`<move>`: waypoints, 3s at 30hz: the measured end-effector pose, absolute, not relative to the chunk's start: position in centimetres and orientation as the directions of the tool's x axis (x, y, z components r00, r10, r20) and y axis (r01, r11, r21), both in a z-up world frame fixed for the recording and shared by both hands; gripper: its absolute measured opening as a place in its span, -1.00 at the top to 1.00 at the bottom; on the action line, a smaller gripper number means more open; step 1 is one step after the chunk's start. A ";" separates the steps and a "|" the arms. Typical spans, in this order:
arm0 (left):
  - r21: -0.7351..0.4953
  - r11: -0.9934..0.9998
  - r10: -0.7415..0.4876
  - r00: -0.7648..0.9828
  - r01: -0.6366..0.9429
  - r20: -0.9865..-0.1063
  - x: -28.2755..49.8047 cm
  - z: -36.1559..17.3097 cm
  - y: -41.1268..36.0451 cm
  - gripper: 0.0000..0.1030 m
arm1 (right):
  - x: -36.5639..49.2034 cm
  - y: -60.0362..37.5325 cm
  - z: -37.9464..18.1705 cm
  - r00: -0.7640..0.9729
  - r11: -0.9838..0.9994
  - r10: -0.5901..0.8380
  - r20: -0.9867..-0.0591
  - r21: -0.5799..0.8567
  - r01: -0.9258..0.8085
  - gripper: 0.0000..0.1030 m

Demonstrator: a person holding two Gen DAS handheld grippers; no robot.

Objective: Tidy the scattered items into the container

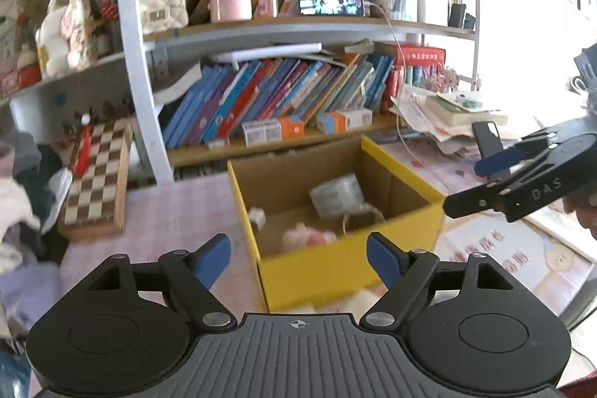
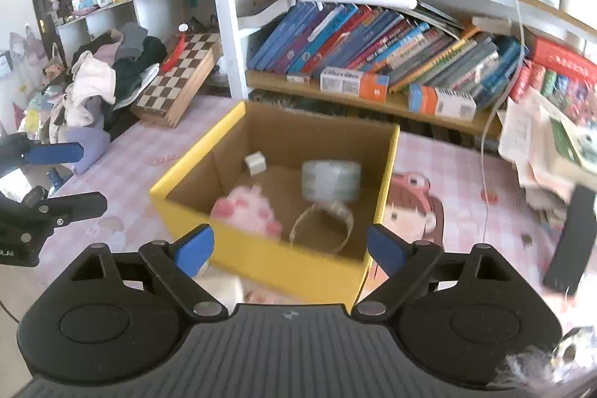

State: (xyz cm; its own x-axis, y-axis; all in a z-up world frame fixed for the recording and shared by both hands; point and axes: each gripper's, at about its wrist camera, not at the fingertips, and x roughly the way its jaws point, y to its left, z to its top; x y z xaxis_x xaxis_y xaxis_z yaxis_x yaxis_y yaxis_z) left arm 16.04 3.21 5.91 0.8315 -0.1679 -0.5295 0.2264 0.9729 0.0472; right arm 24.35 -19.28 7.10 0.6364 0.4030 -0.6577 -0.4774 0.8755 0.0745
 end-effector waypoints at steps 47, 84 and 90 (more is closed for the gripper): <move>-0.001 0.996 -0.073 0.754 0.095 -0.653 6.9 -1.9 2.0 -0.81 | 9.8 -17.5 -2.6 0.673 0.959 0.214 -0.708 0.021 -0.283 -0.74; -0.029 0.993 -0.104 0.738 0.113 -0.667 8.3 -2.4 2.1 -0.82 | 11.4 -17.2 -2.8 0.659 0.959 0.213 -0.721 0.024 -0.284 -0.74; -0.029 0.994 -0.099 0.735 0.107 -0.670 8.4 -2.4 2.0 -0.82 | 11.5 -17.2 -2.9 0.654 0.957 0.218 -0.725 0.027 -0.289 -0.74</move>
State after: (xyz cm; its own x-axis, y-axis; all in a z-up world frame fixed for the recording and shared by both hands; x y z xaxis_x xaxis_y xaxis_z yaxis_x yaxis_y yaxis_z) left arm 8.35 2.04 -2.44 0.7353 -0.0990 -0.6705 0.1073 0.9938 -0.0291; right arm 11.52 -17.17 -2.93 0.6536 0.2180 -0.7248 -0.2887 0.9570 0.0275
